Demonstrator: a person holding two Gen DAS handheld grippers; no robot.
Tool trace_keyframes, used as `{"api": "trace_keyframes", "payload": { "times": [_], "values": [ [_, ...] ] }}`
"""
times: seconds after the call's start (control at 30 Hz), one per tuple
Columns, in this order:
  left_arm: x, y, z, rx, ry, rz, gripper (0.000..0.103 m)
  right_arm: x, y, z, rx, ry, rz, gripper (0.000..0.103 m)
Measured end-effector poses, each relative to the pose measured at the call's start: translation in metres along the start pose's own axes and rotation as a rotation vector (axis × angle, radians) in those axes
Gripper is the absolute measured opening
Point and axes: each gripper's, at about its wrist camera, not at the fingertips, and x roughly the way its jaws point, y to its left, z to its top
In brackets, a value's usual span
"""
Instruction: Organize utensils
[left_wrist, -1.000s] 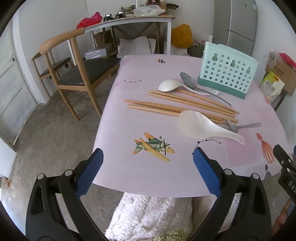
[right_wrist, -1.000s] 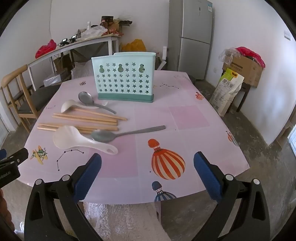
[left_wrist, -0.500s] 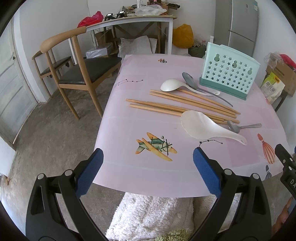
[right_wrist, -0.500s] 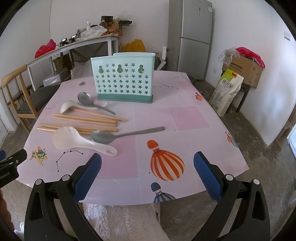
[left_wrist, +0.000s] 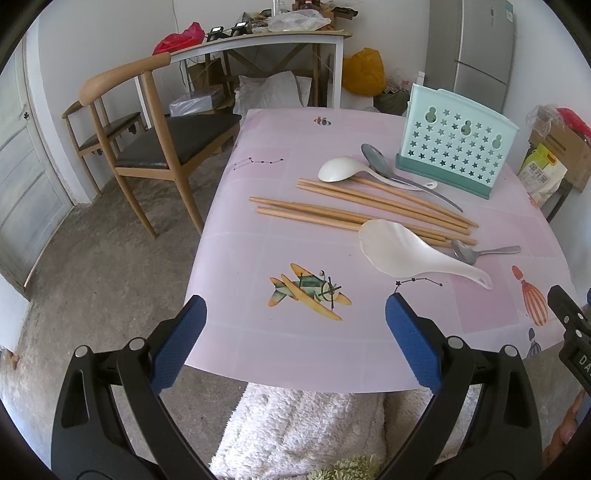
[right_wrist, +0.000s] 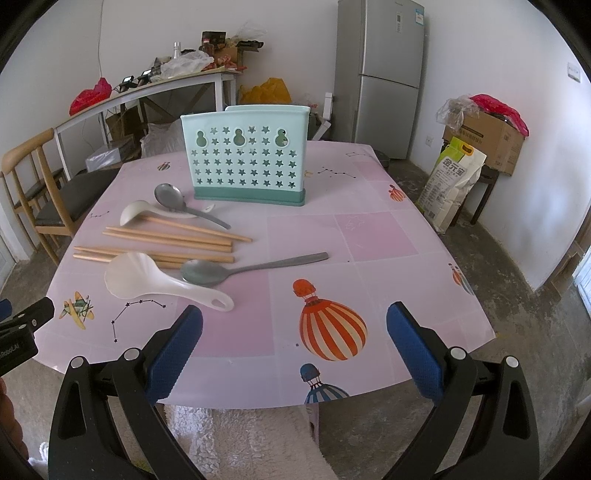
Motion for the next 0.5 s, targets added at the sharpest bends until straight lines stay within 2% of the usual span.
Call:
{"api": "trace_keyframes", "payload": {
  "times": [0.5],
  "values": [
    [-0.0005,-0.0005,0.0007,-0.001,0.003,-0.005,0.094,-0.0003,0.0001,0.0003,-0.001,0.001,-0.002,0.097]
  ]
}}
